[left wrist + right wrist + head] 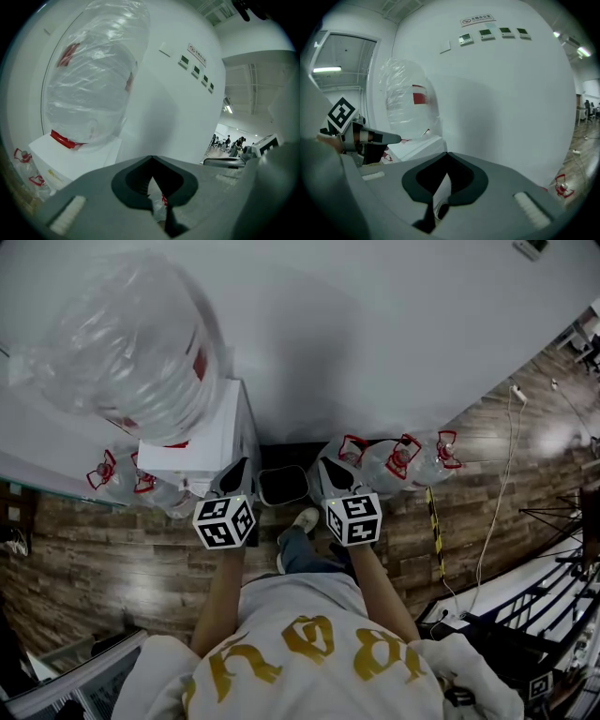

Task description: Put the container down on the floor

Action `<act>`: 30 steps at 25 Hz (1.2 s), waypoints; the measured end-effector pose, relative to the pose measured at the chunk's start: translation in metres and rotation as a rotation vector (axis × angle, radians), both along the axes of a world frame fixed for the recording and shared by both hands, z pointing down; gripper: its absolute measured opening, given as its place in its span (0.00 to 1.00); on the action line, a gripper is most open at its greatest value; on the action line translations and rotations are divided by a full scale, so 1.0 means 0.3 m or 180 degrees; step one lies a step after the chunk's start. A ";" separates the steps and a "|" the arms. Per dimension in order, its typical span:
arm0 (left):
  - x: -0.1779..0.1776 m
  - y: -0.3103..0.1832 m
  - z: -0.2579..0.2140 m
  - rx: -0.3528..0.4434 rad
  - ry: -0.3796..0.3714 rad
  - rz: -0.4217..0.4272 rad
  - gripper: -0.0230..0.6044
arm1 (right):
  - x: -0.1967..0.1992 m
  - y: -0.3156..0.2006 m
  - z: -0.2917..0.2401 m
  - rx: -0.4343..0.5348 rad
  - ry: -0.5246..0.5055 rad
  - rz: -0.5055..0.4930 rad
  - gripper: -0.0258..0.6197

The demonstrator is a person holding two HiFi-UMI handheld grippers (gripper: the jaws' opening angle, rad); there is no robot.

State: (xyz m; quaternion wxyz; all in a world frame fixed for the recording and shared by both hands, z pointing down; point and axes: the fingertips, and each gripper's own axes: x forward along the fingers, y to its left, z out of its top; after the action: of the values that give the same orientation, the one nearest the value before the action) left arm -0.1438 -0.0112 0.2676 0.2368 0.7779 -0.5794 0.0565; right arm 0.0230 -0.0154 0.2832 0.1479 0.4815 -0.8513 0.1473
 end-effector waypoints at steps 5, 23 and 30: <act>0.009 0.002 -0.003 -0.0006 -0.0013 -0.0005 0.04 | 0.013 0.005 0.005 -0.0028 -0.0051 0.0004 0.08; -0.009 -0.013 0.032 -0.0089 -0.0025 -0.0109 0.04 | 0.004 -0.031 0.072 -0.0170 -0.0035 -0.0063 0.08; -0.018 -0.018 0.047 -0.0116 -0.0038 -0.0116 0.04 | 0.001 -0.020 0.094 -0.0224 -0.0020 -0.0070 0.08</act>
State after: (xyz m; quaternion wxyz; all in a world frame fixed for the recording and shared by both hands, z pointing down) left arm -0.1492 -0.0166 0.2817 0.2485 0.7624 -0.5937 0.0673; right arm 0.0233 -0.0213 0.3114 0.1638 0.4661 -0.8512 0.1770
